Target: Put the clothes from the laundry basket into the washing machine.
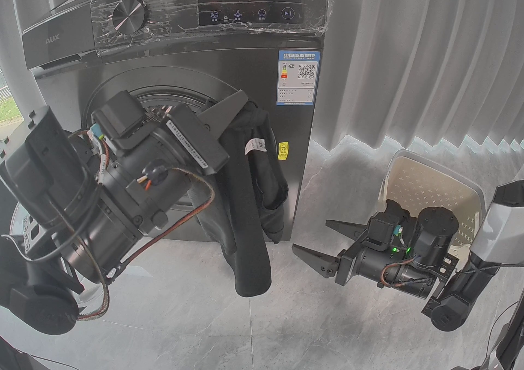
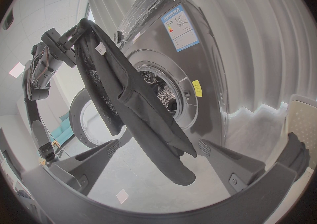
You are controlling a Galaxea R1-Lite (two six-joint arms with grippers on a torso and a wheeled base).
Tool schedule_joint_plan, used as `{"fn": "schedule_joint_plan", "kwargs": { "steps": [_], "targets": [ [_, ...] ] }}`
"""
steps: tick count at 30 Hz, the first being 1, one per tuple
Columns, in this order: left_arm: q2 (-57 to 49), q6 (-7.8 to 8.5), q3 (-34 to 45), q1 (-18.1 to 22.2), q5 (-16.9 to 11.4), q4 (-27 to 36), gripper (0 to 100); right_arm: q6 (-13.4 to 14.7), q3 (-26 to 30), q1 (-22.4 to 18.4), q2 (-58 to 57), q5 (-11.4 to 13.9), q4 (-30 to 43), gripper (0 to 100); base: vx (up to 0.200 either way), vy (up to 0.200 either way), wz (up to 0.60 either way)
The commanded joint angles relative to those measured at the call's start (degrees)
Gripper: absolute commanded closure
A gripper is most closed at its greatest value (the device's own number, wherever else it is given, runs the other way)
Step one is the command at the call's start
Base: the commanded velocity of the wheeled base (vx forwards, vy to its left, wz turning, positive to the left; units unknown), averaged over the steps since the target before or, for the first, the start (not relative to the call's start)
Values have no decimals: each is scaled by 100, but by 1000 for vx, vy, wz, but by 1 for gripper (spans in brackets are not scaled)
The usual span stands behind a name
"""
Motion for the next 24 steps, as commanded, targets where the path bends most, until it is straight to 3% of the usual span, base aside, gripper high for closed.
{"fn": "schedule_joint_plan", "kwargs": {
  "steps": [1, 7, 18, 24],
  "targets": [
    [32, -6, -21, -15, 9, -11, 100, 48, -502, 29, 496, 120, -8, 0, 0, 0, 0],
    [40, 3, -21, -15, 9, -11, 100, 4, -722, 91, 821, 358, -8, 0, 0, 0, 0],
    [40, -6, -47, -24, 0, -55, 100, -13, -1442, 275, 1331, 322, -8, 0, 0, 0, 0],
    [32, 3, -65, -24, 0, -125, 100, 13, -1522, 460, 1410, 305, -8, 0, 0, 0, 0]
  ]
}}
